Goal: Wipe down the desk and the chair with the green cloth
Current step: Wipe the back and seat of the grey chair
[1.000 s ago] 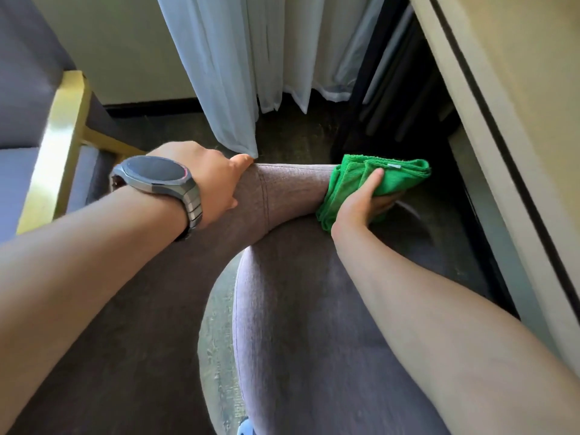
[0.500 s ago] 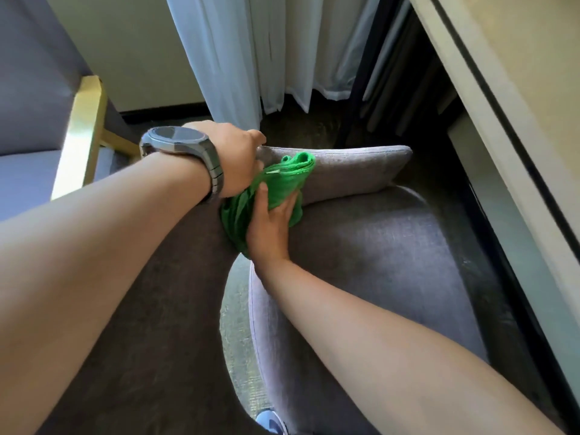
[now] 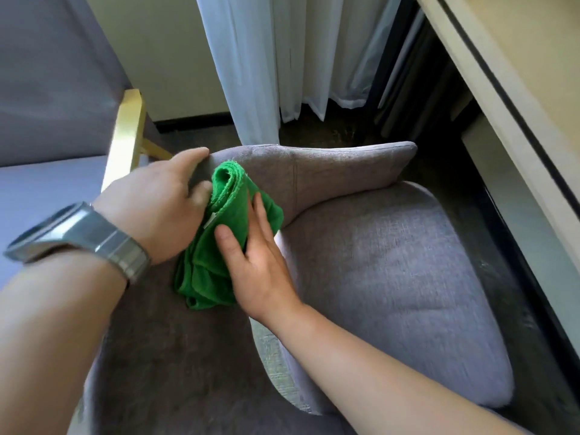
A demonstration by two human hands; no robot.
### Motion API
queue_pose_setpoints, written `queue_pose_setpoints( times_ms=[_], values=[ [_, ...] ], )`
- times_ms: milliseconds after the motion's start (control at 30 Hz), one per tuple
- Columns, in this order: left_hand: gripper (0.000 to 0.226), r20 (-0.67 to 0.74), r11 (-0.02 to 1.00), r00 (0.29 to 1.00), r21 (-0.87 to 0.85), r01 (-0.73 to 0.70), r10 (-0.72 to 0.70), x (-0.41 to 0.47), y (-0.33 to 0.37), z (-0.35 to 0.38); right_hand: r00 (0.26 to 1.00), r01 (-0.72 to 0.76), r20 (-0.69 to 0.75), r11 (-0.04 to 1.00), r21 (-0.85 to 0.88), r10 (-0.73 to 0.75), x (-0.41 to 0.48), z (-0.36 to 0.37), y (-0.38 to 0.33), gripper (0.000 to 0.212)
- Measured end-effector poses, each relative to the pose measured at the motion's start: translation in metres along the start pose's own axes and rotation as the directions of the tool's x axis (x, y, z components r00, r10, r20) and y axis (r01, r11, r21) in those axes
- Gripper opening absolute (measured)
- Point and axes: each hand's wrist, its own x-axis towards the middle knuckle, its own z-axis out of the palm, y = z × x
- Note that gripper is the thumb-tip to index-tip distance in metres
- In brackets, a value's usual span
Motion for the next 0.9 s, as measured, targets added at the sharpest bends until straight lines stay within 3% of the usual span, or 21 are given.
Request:
queue_pose_setpoints(
  times_ms=[367, 567, 667, 900],
  values=[
    [0.057, -0.071, 0.950, 0.990, -0.297, 0.094, -0.120, -0.095, -0.018, 0.008, 0.962, 0.045, 0.273, 0.987, -0.154, -0.001, -0.082, 0.001, -0.041, 0.061],
    [0.059, -0.170, 0.943, 0.955, -0.273, 0.190, -0.242, -0.127, -0.007, 0.019, 0.887, 0.086, 0.458, 0.958, -0.275, 0.052, -0.136, -0.017, -0.028, 0.070],
    [0.061, -0.159, 0.954, 0.948, -0.168, 0.250, -0.277, -0.120, -0.005, 0.020, 0.843, 0.115, 0.532, 0.936, -0.331, 0.084, -0.163, -0.032, -0.022, 0.073],
    [0.064, -0.186, 0.955, 0.937, -0.088, 0.283, -0.295, -0.128, 0.002, 0.020, 0.776, 0.146, 0.610, 0.897, -0.417, 0.157, -0.212, -0.069, 0.009, 0.074]
  ],
)
